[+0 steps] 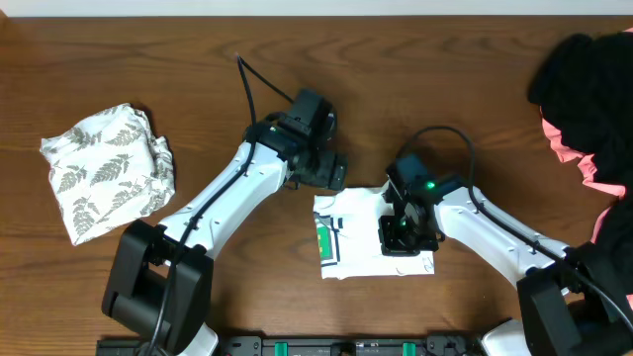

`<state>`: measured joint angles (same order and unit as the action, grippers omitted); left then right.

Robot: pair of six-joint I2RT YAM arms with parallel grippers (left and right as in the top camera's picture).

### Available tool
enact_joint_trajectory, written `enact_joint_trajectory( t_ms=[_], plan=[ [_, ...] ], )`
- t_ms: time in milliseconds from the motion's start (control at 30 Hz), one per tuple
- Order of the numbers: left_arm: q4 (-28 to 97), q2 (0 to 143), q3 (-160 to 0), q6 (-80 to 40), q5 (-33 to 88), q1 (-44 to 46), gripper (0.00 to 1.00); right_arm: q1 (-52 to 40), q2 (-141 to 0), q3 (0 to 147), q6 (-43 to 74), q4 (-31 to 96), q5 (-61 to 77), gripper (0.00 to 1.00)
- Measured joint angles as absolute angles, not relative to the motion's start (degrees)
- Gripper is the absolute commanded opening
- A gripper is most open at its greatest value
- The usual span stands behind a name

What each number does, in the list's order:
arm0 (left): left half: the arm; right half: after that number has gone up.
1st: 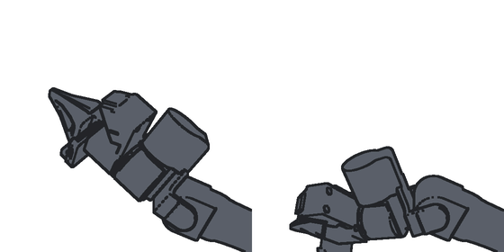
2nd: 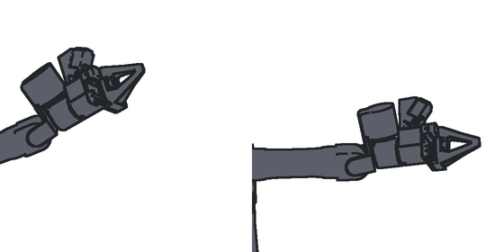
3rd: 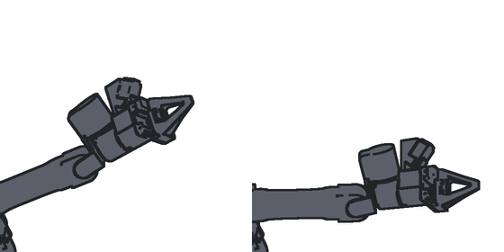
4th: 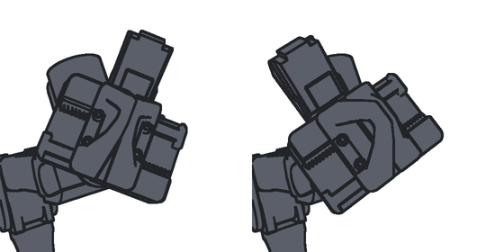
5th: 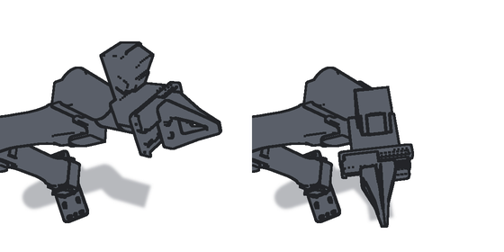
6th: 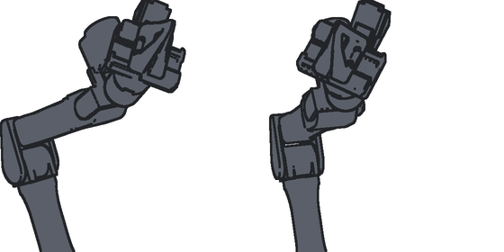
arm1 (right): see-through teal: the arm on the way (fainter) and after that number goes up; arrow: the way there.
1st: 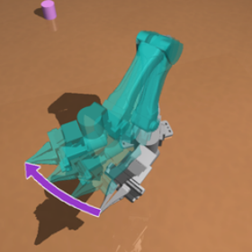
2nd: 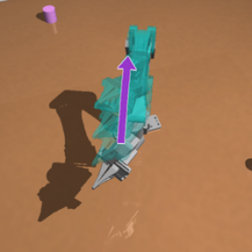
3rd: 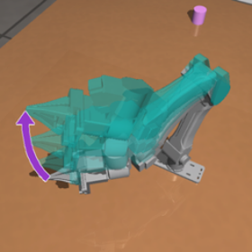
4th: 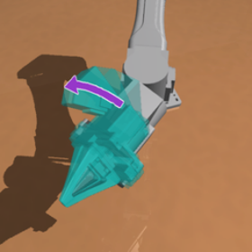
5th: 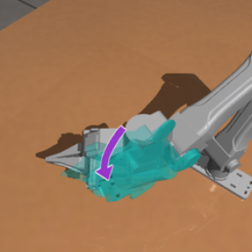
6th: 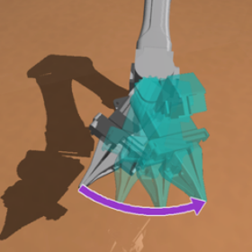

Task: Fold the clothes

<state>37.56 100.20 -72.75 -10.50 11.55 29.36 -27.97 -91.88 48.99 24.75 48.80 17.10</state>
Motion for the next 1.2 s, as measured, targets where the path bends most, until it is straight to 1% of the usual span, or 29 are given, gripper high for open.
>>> enact_joint_trajectory(
  t_ms=[267, 500, 567, 667, 700, 733, 967, 1200],
  plan=[
    [36.9, 100.2, -72.8, -10.5, 11.4, 29.4, 0.95, -28.0, -91.9, 49.0, 23.7, 50.9, 8.2, 0.01],
    [37.2, 100.2, -72.8, -10.5, 10.7, 29.4, 0.95, -28.0, -91.9, 49.0, 20.9, 48.8, 6.7, 0.01],
    [37.7, 100.2, -72.8, -10.5, 10.5, 29.4, 0.95, -27.9, -91.9, 49.0, 21.0, 48.8, 6.1, 0.03],
    [40.0, 100.2, -72.8, -10.5, 10.5, 29.4, 0.95, -27.3, -91.9, 49.0, 22.1, 48.0, 5.4, 0.08],
    [40.5, 100.2, -72.8, -10.5, 10.5, 29.4, 0.95, -27.1, -91.9, 48.9, 22.2, 47.5, 5.3, 0.1],
    [41.2, 100.2, -72.8, -10.5, 10.5, 29.4, 0.95, -26.8, -91.9, 48.9, 22.2, 46.9, 5.2, 0.15],
    [42.4, 100.2, -72.8, -10.5, 10.3, 29.4, 0.95, -26.4, -91.9, 49.2, 20.1, 45.6, 4.1, 0.16],
    [42.5, 100.2, -72.8, -10.5, 10.3, 29.4, 0.95, -25.8, -91.9, 53.3, 19.4, 47.3, -3.5, 0.23]
  ],
)
